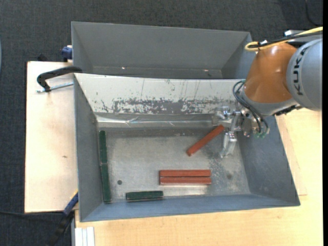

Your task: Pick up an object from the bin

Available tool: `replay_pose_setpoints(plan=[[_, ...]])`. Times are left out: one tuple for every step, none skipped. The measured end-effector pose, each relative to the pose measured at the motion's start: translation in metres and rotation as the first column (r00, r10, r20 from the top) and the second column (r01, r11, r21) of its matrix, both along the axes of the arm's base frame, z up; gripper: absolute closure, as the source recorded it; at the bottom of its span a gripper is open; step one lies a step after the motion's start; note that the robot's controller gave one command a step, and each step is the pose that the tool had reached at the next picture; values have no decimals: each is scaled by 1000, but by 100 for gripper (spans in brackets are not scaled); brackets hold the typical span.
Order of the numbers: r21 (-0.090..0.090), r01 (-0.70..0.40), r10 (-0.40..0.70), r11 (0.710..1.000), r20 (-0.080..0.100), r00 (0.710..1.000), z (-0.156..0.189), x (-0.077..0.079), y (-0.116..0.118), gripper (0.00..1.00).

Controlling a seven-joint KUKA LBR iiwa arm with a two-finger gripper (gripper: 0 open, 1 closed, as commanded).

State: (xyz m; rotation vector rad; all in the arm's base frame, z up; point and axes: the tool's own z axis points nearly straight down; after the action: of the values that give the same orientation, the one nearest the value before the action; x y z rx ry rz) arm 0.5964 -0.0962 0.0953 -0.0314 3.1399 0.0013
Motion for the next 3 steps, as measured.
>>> replay_pose_setpoints(plan=[[0,-320,320,947,0,947,-24,0,24,100],[0,-320,320,947,0,947,-24,0,24,100],[-2,-351,351,936,5,936,103,-5,16,100]])
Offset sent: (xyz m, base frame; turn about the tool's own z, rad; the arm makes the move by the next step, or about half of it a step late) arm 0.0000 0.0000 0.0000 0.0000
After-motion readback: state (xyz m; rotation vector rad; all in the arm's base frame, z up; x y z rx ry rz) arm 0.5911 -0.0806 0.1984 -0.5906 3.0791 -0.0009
